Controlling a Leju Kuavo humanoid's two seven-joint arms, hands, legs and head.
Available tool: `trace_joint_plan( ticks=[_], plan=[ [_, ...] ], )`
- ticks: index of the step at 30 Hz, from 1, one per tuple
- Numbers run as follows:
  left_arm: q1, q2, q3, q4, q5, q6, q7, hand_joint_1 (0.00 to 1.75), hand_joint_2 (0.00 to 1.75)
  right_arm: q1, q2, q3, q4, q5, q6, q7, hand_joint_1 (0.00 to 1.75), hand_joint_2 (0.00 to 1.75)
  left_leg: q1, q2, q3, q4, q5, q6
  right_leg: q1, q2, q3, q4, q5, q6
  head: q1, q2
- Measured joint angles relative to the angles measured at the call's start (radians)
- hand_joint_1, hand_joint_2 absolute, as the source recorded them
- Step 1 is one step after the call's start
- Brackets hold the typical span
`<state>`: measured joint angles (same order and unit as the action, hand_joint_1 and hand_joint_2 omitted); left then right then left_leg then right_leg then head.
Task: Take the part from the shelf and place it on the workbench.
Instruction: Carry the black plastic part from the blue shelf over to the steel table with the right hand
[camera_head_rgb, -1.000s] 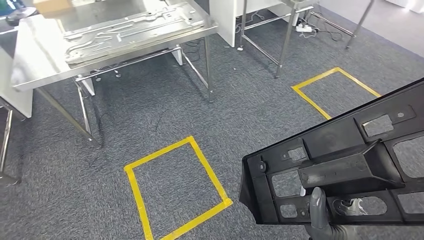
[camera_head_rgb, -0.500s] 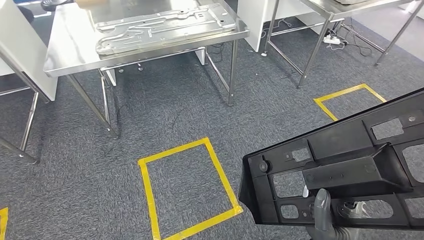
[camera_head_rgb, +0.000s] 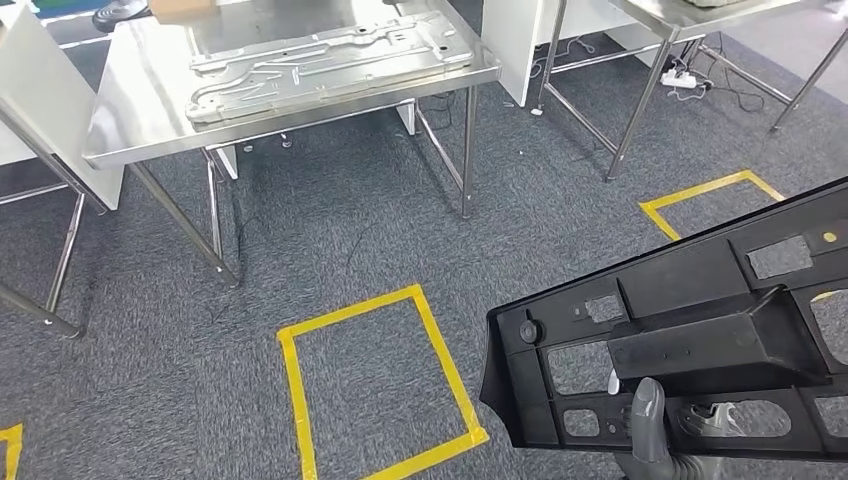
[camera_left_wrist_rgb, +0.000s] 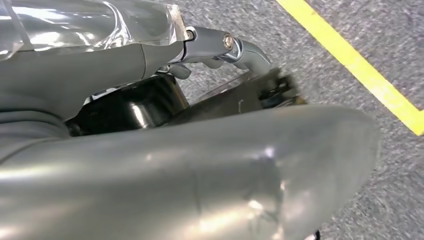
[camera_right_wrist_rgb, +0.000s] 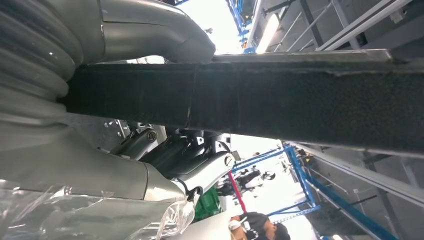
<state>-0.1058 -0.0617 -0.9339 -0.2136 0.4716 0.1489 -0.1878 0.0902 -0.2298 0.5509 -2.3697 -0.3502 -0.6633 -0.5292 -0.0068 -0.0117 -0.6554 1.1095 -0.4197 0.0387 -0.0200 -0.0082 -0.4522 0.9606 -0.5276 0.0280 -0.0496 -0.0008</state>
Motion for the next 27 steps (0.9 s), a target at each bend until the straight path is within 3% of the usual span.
trace_joint_plan(
  ticks=[2,4,6,8,11,12,13,14,16,17,18,20,22,24,26,27],
  plan=[
    [0.003,0.001,0.000,0.000,0.000,-0.004,0.002,0.00,0.00,-0.001,0.000,0.000,0.000,0.000,0.000,0.001,1.75,1.75,-0.010,0.007,0.042,-0.103,0.034,0.017,0.001,0.000,0.016,-0.006,-0.016,0.010,0.000,0.000],
    [0.004,0.002,0.000,0.000,0.000,-0.008,0.003,0.00,0.00,-0.001,0.000,0.000,0.000,0.001,0.000,0.004,1.75,1.75,-0.016,0.007,0.060,-0.131,0.018,0.029,0.001,0.000,0.026,-0.007,-0.018,0.022,-0.001,0.000],
    [0.004,0.002,0.000,0.000,0.001,-0.011,0.003,0.00,0.00,-0.002,0.000,0.000,-0.001,0.001,0.001,0.007,1.75,1.75,-0.012,0.001,0.085,-0.147,0.007,0.039,-0.001,0.000,0.017,0.034,-0.006,0.032,0.000,0.000],
    [0.004,0.001,0.000,0.000,0.002,-0.013,0.003,0.00,0.00,-0.003,0.000,0.000,-0.001,0.003,0.001,0.009,1.75,1.75,-0.007,-0.002,0.116,-0.157,-0.007,0.048,-0.001,0.003,-0.045,0.142,-0.007,0.037,0.001,0.000],
    [0.007,-0.001,0.000,0.000,0.004,-0.015,0.003,0.00,0.00,-0.002,-0.002,-0.001,-0.001,0.004,0.002,0.012,1.75,1.75,-0.007,-0.008,0.150,-0.159,-0.037,0.054,-0.001,0.005,-0.189,0.301,-0.076,0.042,0.003,0.000],
    [0.008,-0.002,0.000,0.000,0.004,-0.015,0.003,0.00,0.00,-0.001,-0.002,-0.001,-0.001,0.004,0.001,0.013,1.75,1.75,-0.007,-0.010,0.164,-0.159,-0.049,0.053,-0.001,0.005,-0.220,0.310,-0.093,0.044,0.003,0.000],
    [0.009,-0.002,0.000,0.000,0.004,-0.015,0.003,0.00,0.00,-0.001,-0.003,-0.001,-0.001,0.004,0.001,0.013,1.75,1.75,-0.007,-0.012,0.179,-0.159,-0.061,0.052,-0.001,0.005,-0.234,0.287,-0.089,0.046,0.003,0.000],
    [0.010,-0.002,0.000,0.000,0.004,-0.015,0.003,0.00,0.00,-0.001,-0.003,-0.001,-0.001,0.005,0.001,0.014,1.75,1.75,-0.007,-0.013,0.197,-0.159,-0.074,0.050,-0.001,0.005,-0.235,0.238,-0.061,0.045,0.003,0.000],
    [0.010,-0.004,0.000,0.000,0.004,-0.015,0.003,0.00,0.00,0.000,-0.003,-0.001,-0.001,0.007,0.001,0.016,1.75,1.75,-0.009,-0.015,0.226,-0.159,-0.103,0.044,0.000,0.005,-0.213,0.111,0.058,0.038,0.003,0.000],
    [0.009,-0.004,0.000,0.000,0.004,-0.015,0.003,0.00,0.00,-0.001,-0.003,-0.001,0.000,0.008,0.000,0.017,1.75,1.75,-0.011,-0.015,0.236,-0.162,-0.117,0.038,0.002,0.005,-0.203,0.069,0.102,0.032,0.003,0.000],
    [0.008,-0.005,0.000,0.000,0.005,-0.015,0.003,0.00,0.00,-0.001,-0.003,-0.001,-0.001,0.009,0.000,0.018,1.75,1.75,-0.013,-0.014,0.248,-0.165,-0.127,0.032,0.005,0.006,-0.197,0.045,0.131,0.025,0.003,0.000],
    [0.005,-0.006,0.000,0.000,0.007,-0.015,0.003,0.00,0.00,-0.001,-0.003,-0.001,-0.001,0.011,0.000,0.020,1.75,1.75,-0.016,-0.013,0.261,-0.160,-0.127,0.019,0.005,0.008,-0.184,0.039,0.123,0.009,0.003,0.000],
    [0.003,-0.006,0.000,0.000,0.007,-0.015,0.003,0.00,0.00,-0.001,-0.003,-0.001,-0.002,0.013,0.000,0.023,1.75,1.75,-0.014,-0.010,0.235,-0.092,-0.106,0.008,-0.001,0.009,-0.162,0.032,0.114,-0.005,0.001,0.000],
    [0.000,-0.006,0.000,0.000,0.007,-0.014,0.001,0.00,0.00,-0.001,-0.003,-0.001,-0.003,0.014,0.000,0.027,1.75,1.75,-0.008,-0.006,0.146,0.044,-0.110,-0.004,-0.002,0.008,-0.137,0.026,0.097,-0.013,0.000,0.000],
    [-0.005,-0.006,0.000,0.000,0.007,-0.012,-0.001,0.00,0.00,-0.002,-0.003,-0.001,-0.003,0.016,0.000,0.032,1.75,1.75,-0.002,-0.003,0.050,0.149,-0.182,-0.013,-0.003,0.008,-0.109,0.022,0.073,-0.015,-0.001,0.000],
    [-0.007,-0.005,0.000,0.000,0.007,-0.011,-0.001,0.00,0.00,-0.002,-0.003,-0.001,-0.003,0.016,0.000,0.034,1.75,1.75,-0.001,-0.003,0.021,0.161,-0.227,-0.015,-0.003,0.008,-0.091,0.021,0.059,-0.014,-0.001,0.000]
  ],
)
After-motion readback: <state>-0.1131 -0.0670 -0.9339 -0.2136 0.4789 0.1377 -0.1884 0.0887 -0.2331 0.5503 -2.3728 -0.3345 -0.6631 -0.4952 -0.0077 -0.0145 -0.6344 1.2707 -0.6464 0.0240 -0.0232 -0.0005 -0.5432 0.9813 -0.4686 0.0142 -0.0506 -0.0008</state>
